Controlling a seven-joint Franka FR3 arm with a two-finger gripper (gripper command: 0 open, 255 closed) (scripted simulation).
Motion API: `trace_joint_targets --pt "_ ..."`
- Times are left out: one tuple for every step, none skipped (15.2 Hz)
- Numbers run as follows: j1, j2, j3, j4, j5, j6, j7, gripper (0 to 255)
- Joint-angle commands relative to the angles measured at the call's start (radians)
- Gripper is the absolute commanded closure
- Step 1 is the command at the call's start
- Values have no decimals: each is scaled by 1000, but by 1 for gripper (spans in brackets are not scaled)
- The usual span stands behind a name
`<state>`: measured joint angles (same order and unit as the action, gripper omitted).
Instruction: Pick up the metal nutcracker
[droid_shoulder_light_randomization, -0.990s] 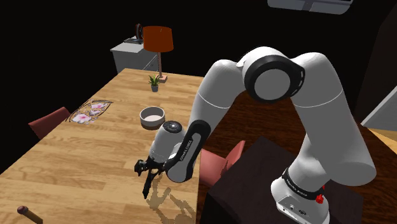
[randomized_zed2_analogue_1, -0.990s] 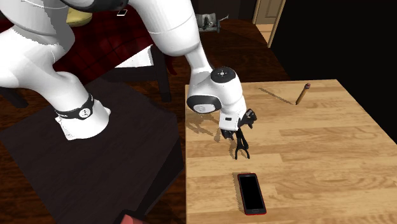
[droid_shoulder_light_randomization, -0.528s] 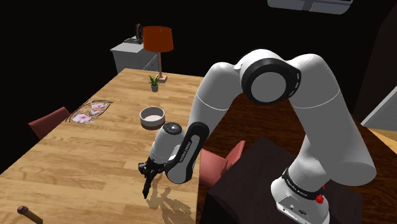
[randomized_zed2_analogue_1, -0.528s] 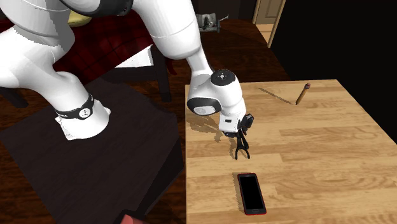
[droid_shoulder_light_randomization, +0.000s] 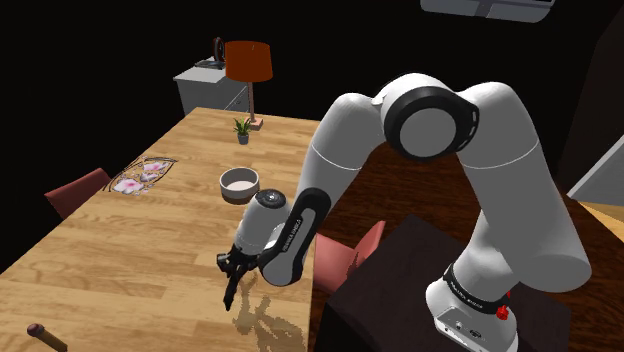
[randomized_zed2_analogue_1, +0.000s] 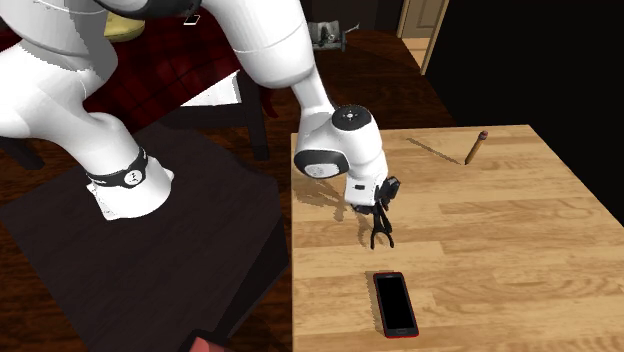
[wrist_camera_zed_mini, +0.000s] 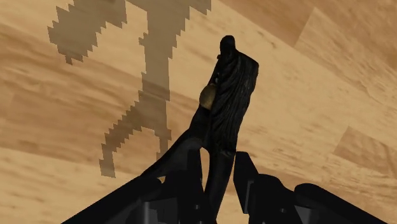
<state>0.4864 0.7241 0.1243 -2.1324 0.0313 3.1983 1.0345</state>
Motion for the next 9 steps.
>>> trace_joint_targets --pt "-1 -31 2 -16 2 -15 2 255" --pt "-2 -45 3 -22 2 -22 3 255" --pt "-3 -59 4 -28 3 -31 3 255" --pt "-4 -73 6 -34 3 -39 4 255" --pt "-5 -87 7 -39 4 -47 4 255" --pt "-6 -100 8 -44 4 -56 5 255" --pt "-8 -114 10 -49 5 -65 5 255" --pt "-9 -128 11 -54 6 -74 6 255" --pt "-10 -142 13 -59 7 -83 6 255"
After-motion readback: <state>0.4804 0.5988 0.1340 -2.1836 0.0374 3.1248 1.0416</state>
